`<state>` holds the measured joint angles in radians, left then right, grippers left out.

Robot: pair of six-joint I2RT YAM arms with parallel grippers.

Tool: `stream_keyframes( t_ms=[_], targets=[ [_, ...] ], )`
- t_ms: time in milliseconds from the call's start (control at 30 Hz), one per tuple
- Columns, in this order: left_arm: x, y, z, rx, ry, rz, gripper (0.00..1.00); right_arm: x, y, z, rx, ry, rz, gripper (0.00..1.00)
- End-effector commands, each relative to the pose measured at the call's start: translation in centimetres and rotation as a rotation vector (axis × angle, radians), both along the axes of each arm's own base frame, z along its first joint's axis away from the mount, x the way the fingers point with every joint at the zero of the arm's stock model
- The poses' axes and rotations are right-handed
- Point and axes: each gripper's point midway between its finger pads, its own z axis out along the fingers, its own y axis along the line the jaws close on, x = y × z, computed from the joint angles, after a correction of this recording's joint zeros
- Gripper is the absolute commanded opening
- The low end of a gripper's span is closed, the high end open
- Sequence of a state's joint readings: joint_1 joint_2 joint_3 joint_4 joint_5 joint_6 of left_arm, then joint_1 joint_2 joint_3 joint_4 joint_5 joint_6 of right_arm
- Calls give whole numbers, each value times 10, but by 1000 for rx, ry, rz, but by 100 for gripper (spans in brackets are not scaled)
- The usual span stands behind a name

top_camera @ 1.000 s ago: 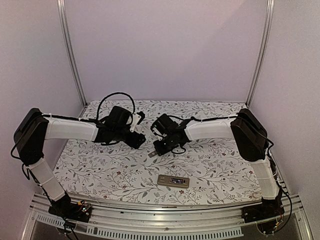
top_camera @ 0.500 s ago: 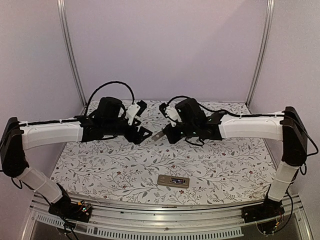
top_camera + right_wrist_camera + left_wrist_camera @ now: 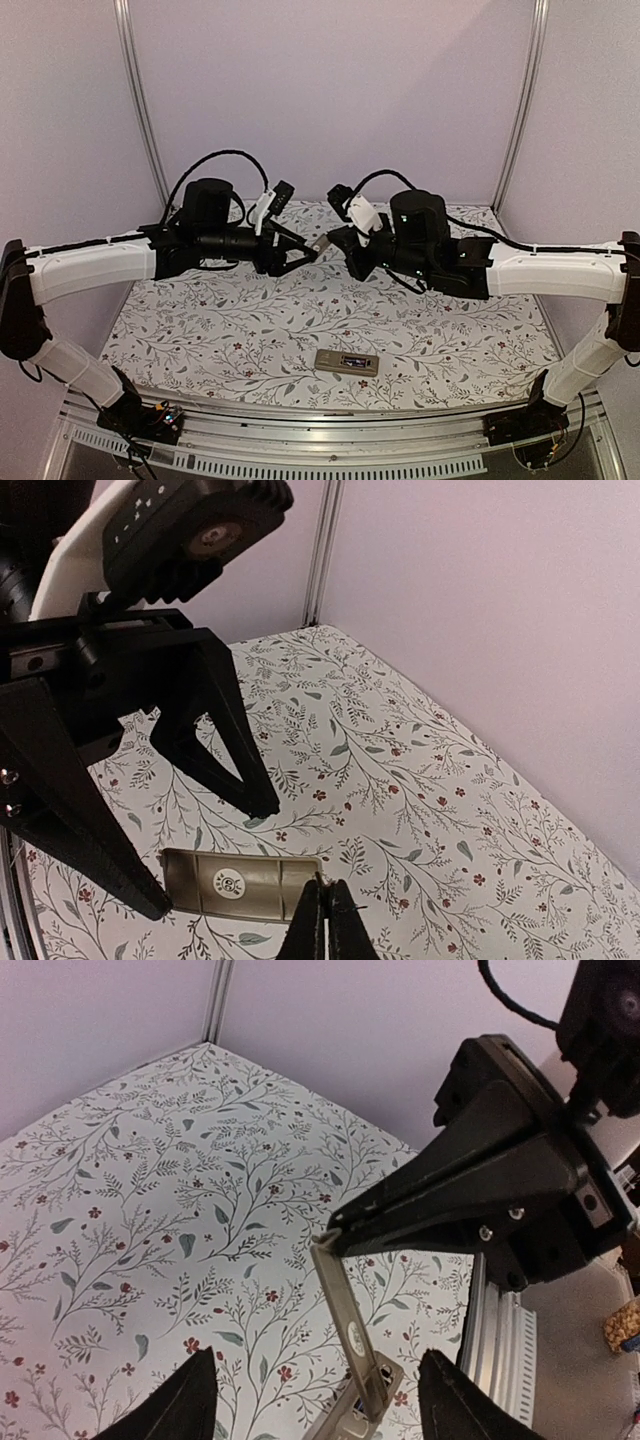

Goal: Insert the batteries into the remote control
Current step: Pass from the right arm to the left

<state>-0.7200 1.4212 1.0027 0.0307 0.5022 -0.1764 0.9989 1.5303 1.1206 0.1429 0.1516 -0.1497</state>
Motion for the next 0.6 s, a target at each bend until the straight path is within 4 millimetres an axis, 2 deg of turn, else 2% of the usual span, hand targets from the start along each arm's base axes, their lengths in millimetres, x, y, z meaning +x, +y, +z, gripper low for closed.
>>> stream_keyframes(
  t_ms=[0,100,300,400,533,567],
  targets=[
    [-8,-15,17,-79,36,-64,63,-4,1,11,-9,-62,3,0],
    [-11,-17,15,-79,43,-87,45,-3,0,12,-4,-60,-4,0],
    [-16,-23,8,-73,73,-118,21,-1,-2,14,4,-63,-23,0],
    [-15,-24,10,-75,67,-115,0,-2,-1,14,6,-60,-18,0],
    [-14,-22,16,-73,23,-94,0,-5,0,14,8,-57,0,0],
    [-13,-21,17,-68,4,-83,0,-6,0,15,9,-58,7,3]
  ],
)
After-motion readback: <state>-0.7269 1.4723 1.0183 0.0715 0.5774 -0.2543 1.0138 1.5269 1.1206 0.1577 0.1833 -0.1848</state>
